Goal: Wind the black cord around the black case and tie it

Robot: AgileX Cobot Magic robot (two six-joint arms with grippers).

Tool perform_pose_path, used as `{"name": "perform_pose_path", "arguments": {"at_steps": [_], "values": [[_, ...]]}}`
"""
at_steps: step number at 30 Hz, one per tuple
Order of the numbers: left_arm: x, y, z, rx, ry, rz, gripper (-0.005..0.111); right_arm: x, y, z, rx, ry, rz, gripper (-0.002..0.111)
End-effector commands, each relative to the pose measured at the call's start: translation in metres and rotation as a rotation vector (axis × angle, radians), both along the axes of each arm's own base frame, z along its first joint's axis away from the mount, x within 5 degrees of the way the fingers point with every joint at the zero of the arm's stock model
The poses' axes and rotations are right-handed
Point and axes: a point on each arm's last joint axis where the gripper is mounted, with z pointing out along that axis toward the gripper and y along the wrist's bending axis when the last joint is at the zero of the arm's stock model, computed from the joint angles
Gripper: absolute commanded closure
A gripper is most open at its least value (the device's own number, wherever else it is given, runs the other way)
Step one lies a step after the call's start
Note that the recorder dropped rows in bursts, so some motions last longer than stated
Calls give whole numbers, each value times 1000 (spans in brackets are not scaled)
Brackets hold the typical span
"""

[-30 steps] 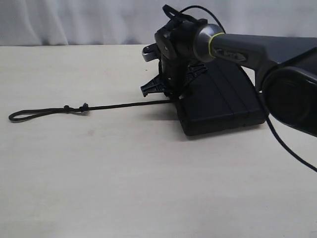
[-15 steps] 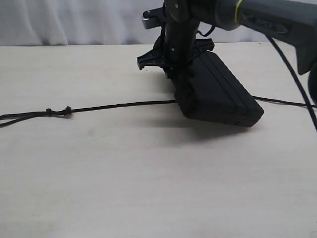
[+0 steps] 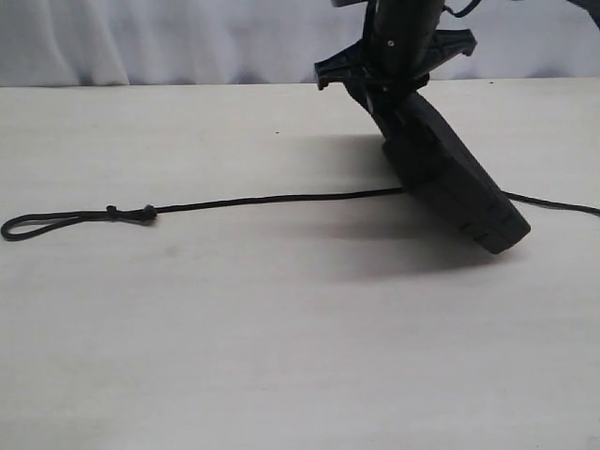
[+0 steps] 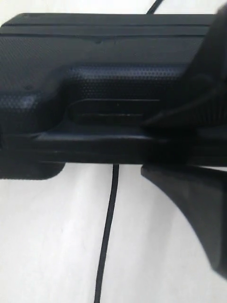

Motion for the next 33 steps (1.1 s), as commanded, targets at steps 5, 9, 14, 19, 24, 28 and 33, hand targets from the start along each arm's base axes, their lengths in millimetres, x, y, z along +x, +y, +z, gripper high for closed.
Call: {"name": "perform_pose_path", "arguments": {"at_steps": [5,9,14,19,24,28,33], "values": [[0,0,0,-11,-9,3,107,4,-43,26,71,-8,4,104],[0,0,0,-11,-9,3,107,4,-61,35,187,1,1,104],[0,0,0,-11,-9,3,107,8,-92,39,212,-10,-54,104],[0,0,0,-11,-9,3,107,11,-121,34,200,2,-100,104],[0,0,0,-11,-9,3,107,12,-157,32,201,1,-145,104],[0,0,0,-11,-9,3,107,12,-181,32,195,-5,-185,104],[0,0,0,-11,-9,3,107,8,-201,24,60,19,-208,104]]}}
